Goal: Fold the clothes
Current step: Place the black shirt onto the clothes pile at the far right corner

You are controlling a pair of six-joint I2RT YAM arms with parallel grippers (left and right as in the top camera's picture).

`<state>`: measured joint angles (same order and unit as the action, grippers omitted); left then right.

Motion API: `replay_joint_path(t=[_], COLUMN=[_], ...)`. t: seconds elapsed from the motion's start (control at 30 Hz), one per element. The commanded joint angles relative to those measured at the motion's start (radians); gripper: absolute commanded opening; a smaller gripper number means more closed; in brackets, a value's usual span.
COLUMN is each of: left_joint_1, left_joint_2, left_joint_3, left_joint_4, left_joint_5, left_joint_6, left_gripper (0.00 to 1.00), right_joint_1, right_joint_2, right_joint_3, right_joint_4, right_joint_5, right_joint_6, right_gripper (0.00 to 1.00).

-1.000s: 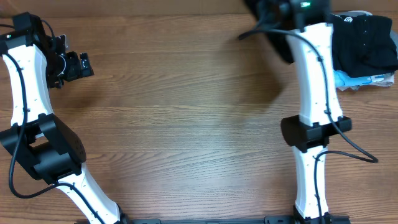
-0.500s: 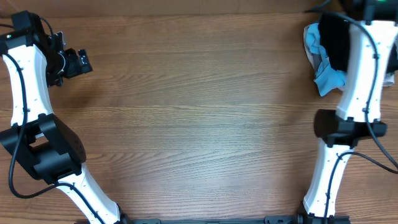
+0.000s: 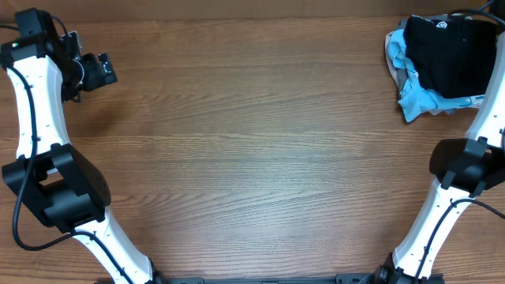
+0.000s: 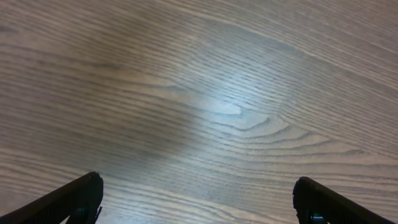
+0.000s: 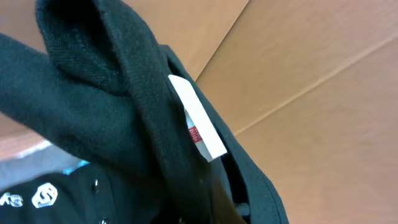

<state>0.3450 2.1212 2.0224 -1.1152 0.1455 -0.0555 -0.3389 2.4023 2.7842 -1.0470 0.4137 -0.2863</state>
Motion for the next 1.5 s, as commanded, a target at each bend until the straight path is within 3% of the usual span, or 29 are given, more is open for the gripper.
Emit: replay_joint_path(t=[0.0, 0.23, 0.43, 0.47, 0.53, 0.6, 0.93, 1.23, 1.47], left_joint_1=[-0.018, -0.037, -0.038, -0.038, -0.038, -0.038, -0.038, -0.038, -0.038], left_joint_2=[0.006, 0.006, 0.006, 0.006, 0.006, 0.006, 0.006, 0.006, 0.016], left_joint_3=[0.007, 0.007, 0.007, 0.007, 0.007, 0.007, 0.007, 0.007, 0.007], left_joint_4=[0.010, 0.018, 0.023, 0.023, 0.024, 0.023, 0.024, 0.024, 0.024], left_joint_5=[0.013, 0.012, 0.012, 0.012, 0.012, 0.012, 0.012, 0.012, 0.013], left_joint_6=[-0.039, -0.038, -0.039, -0.038, -0.039, -0.038, -0.038, -0.038, -0.039], left_gripper=[1.00, 1.00, 1.00, 1.00, 1.00, 1.00, 1.00, 1.00, 1.00], right_joint_1=[0.021, 0.078, 0.152, 0.166, 0.184, 0.199, 0.208, 0.076, -0.026], right_joint_2=[-0.021, -0.021, -0.021, -0.021, -0.021, -0.022, -0.077, -0.084, -0.083], right_joint_3=[-0.067, -0.203, -0.212, -0.212, -0.212, -0.211, -0.116, -0.122, -0.235], right_joint_4=[0.025, 0.016, -0.055, -0.068, -0.090, -0.113, -0.183, -0.002, 0.177], right_joint_5=[-0.039, -0.087, -0.086, -0.086, -0.086, -0.086, -0.175, -0.358, -0.429], right_joint_6=[-0.007, -0.006, -0.005, -0.005, -0.001, 0.020, 0.161, 0.213, 0.212], right_gripper=[0.04, 0.04, 0.04, 0.15, 0.58, 0.84, 0.85, 0.85, 0.85])
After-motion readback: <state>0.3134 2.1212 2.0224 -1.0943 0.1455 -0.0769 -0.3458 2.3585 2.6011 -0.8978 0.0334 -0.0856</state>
